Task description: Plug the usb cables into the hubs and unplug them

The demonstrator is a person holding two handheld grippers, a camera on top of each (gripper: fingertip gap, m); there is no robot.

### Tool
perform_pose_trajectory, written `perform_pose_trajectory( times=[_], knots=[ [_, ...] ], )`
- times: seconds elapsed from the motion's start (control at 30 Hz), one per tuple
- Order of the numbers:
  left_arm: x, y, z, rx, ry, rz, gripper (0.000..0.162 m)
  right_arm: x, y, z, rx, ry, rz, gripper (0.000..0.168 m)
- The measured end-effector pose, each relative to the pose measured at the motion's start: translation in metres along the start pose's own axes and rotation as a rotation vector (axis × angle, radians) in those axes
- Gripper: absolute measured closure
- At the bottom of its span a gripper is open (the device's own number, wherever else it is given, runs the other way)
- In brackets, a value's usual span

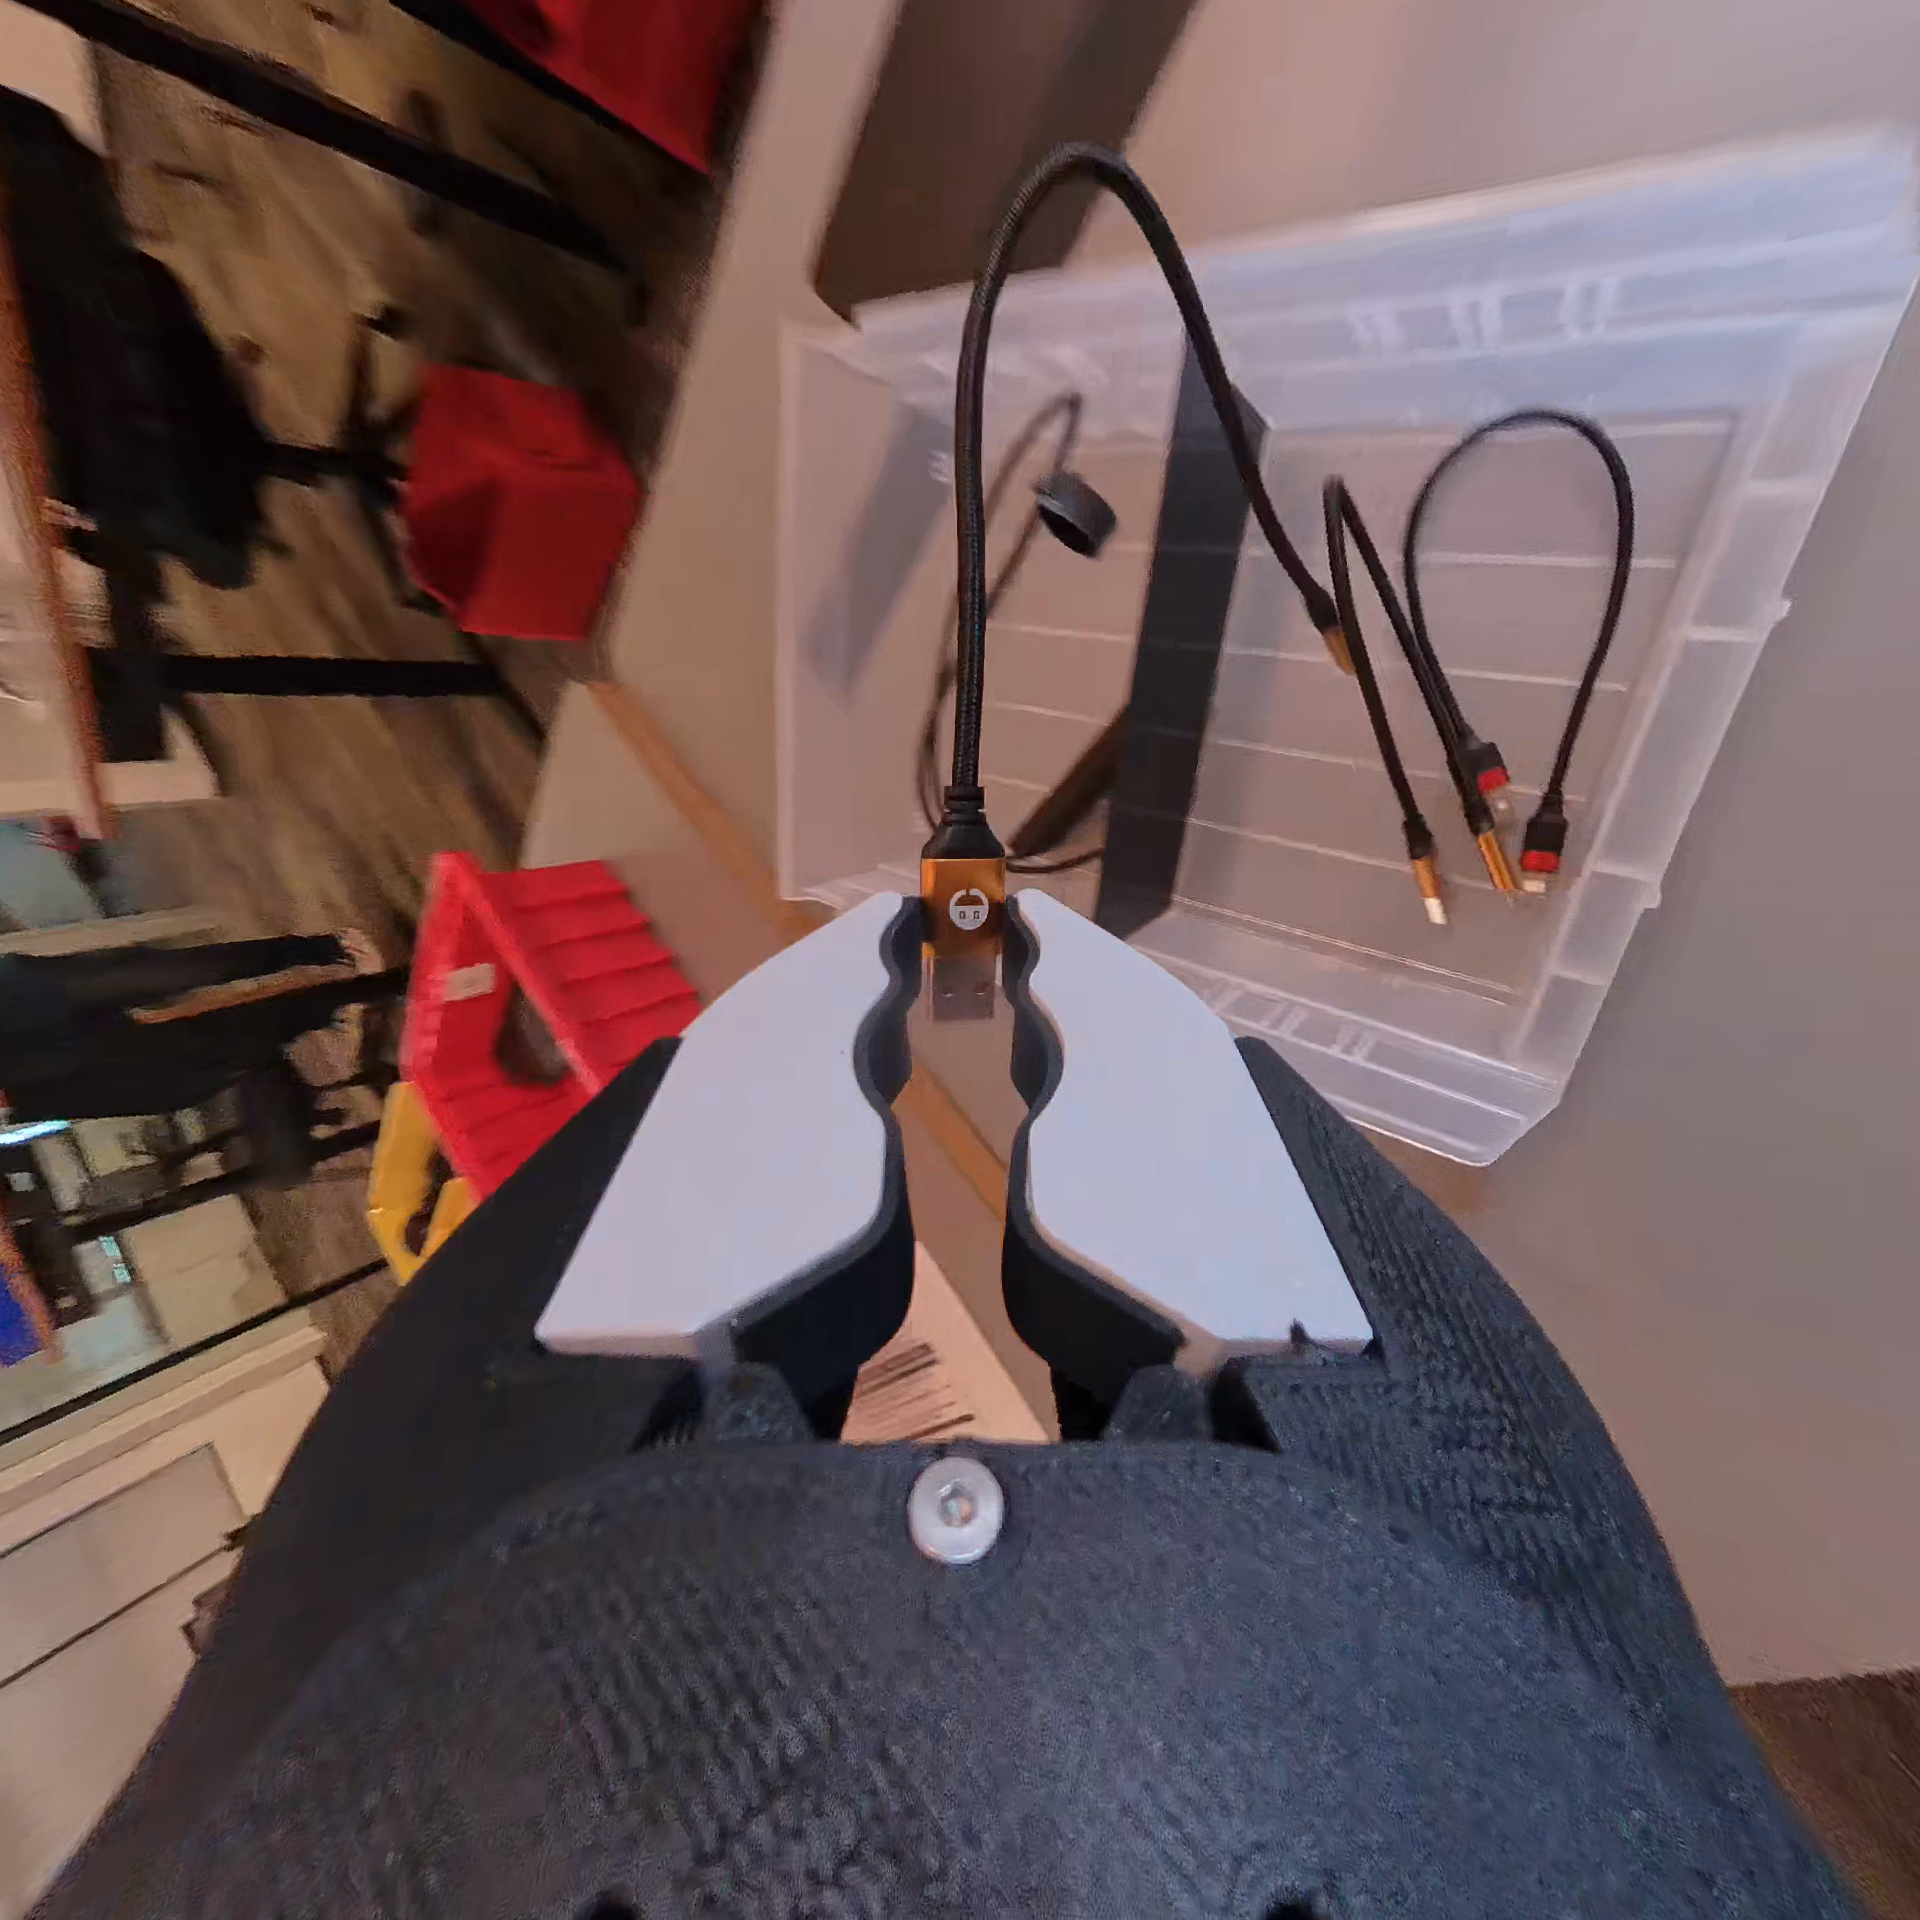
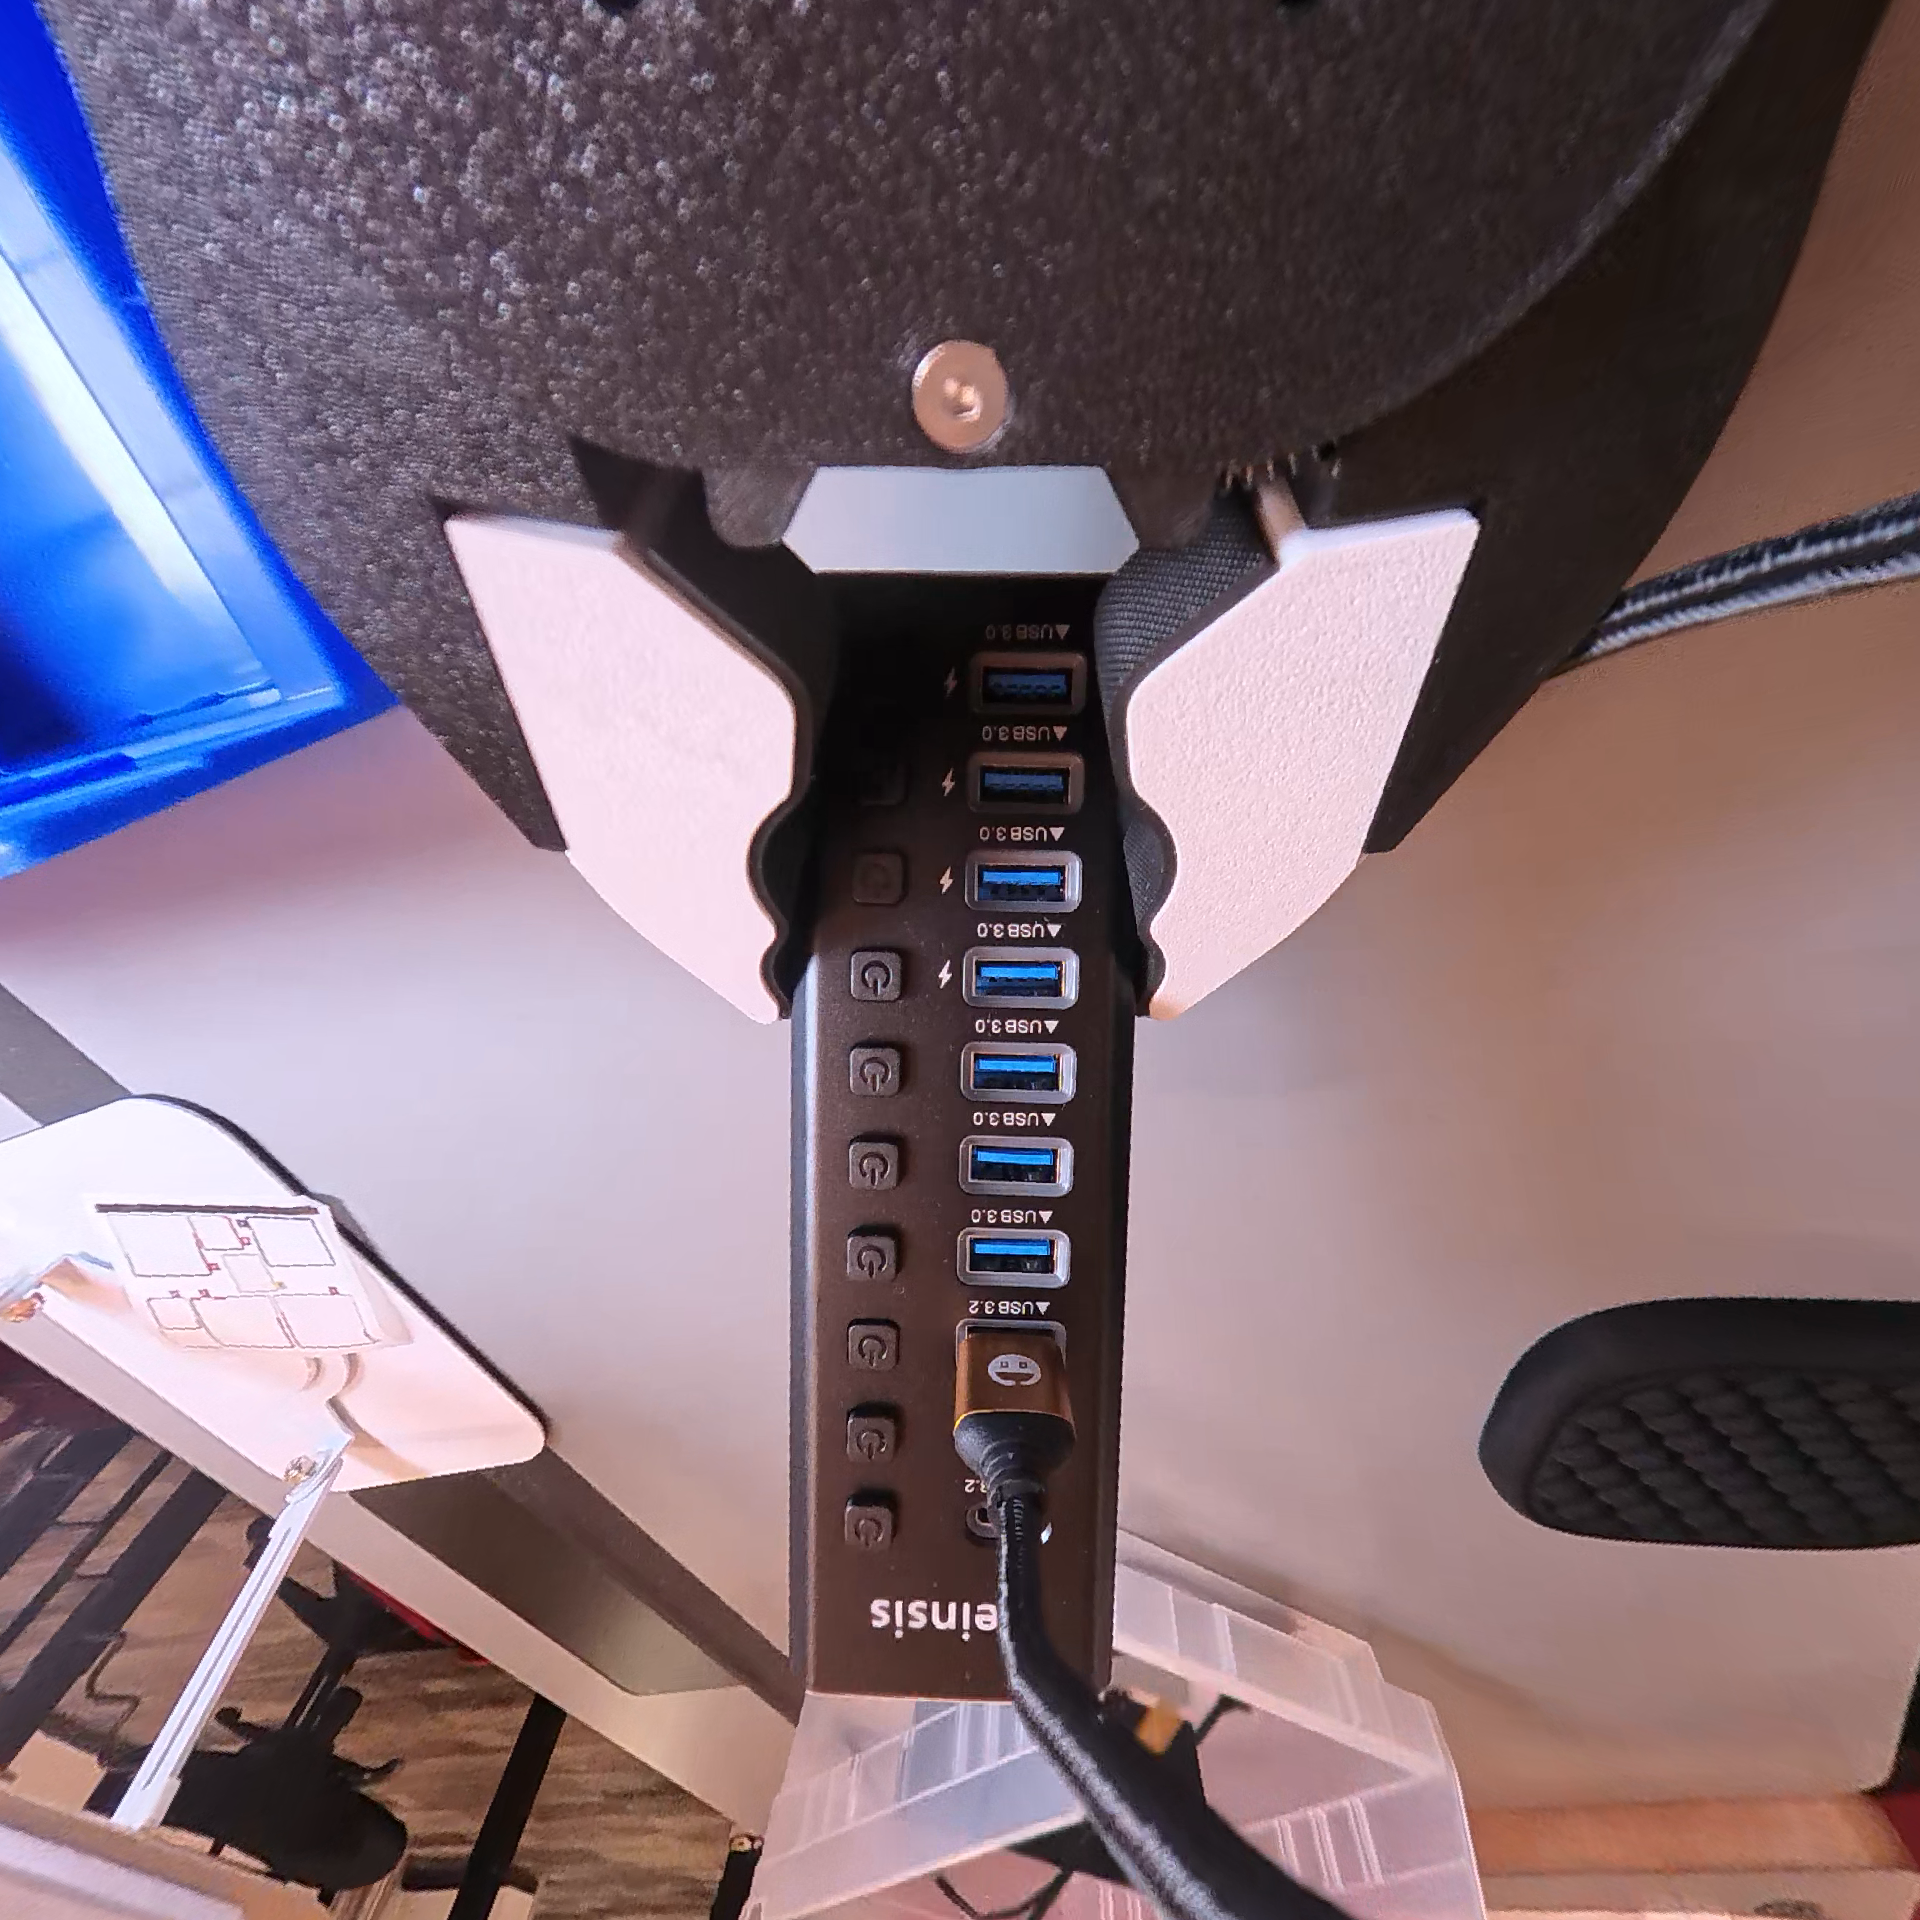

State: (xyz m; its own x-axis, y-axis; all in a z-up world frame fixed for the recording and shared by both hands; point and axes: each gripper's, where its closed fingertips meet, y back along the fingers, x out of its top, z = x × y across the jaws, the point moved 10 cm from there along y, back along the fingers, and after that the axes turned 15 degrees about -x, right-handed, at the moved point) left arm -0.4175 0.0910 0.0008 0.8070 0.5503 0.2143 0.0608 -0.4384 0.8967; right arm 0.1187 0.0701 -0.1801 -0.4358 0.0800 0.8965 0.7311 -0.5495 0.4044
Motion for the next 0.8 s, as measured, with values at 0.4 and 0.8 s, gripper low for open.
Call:
perform_pose_trajectory(
  times=[0.4, 0.8],
  knots=[
    [0.076, 0.055, 0.080, -0.225, -0.119, 0.644, 0.147, -0.002, 0.002, -0.002, -0.003, 0.055, -0.054, 0.107],
    [0.145, -0.035, 0.152, -0.652, -0.141, 0.948, 0.147, -0.013, -0.023, -0.031, 0.167, 0.237, -0.262, 0.108]
  ],
)
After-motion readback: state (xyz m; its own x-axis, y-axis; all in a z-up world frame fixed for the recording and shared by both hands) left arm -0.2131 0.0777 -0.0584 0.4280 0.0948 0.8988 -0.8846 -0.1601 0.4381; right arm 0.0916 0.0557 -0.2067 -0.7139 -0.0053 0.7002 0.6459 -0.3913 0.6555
